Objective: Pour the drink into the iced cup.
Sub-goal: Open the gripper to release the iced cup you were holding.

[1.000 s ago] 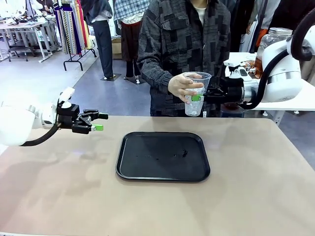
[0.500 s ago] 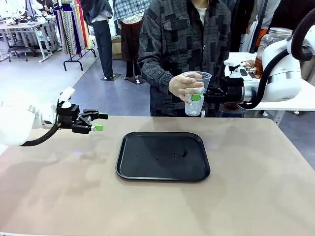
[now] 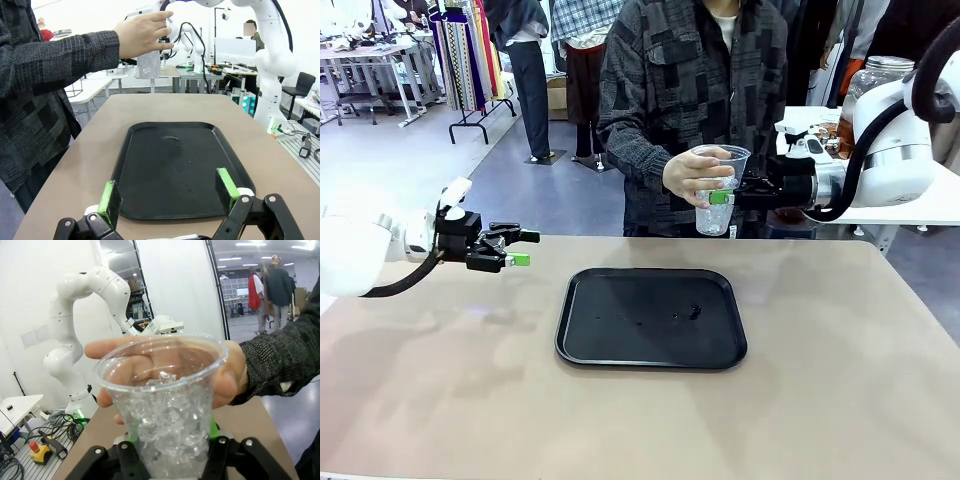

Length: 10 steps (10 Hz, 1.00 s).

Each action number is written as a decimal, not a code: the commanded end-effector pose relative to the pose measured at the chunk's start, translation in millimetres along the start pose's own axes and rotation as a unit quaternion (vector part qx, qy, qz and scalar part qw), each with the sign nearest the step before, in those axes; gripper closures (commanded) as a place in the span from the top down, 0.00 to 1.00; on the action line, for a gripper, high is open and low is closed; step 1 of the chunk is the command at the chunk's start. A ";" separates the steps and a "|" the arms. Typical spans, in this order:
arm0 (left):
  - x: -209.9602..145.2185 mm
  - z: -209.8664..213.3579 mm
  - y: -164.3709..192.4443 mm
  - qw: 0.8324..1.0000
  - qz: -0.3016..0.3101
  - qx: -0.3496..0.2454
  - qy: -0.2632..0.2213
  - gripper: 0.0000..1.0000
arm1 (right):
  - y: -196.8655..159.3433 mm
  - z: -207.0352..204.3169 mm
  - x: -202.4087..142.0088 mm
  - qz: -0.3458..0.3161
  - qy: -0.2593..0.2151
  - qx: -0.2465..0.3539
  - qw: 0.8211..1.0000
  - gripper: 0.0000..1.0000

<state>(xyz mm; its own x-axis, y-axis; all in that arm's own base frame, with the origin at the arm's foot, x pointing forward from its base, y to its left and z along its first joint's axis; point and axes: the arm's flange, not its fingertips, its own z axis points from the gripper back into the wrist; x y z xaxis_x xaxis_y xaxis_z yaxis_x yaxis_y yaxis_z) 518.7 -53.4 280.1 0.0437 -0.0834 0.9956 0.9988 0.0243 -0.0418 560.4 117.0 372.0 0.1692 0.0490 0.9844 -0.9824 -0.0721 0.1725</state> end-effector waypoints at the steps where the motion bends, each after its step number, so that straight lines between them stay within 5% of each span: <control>1: 2.0 0.0 -1.0 1.000 -0.001 0.001 0.001 1.00 | 2.7 -0.4 2.0 0.007 -0.002 0.001 1.000 0.59; 2: 2.0 0.0 -1.0 1.000 -0.001 0.001 0.001 1.00 | 0.0 0.0 0.0 0.000 0.000 0.000 1.000 0.59; 4: 2.0 0.0 -1.0 1.000 -0.001 0.001 0.001 1.00 | 1.8 8.7 -4.1 -0.020 -0.021 0.003 1.000 0.98; 10: 2.0 0.0 -1.0 1.000 -0.001 0.001 0.001 1.00 | 10.5 72.0 -34.1 -0.010 -0.026 -0.040 0.999 1.00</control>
<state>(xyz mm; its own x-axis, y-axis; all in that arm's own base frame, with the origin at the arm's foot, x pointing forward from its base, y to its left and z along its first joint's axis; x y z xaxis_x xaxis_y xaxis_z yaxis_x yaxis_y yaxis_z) 518.7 -53.4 280.1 0.0437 -0.0834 0.9956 0.9988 0.0243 -0.0418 556.0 47.2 346.6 0.2240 0.0051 0.9746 -0.9745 0.0156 0.2239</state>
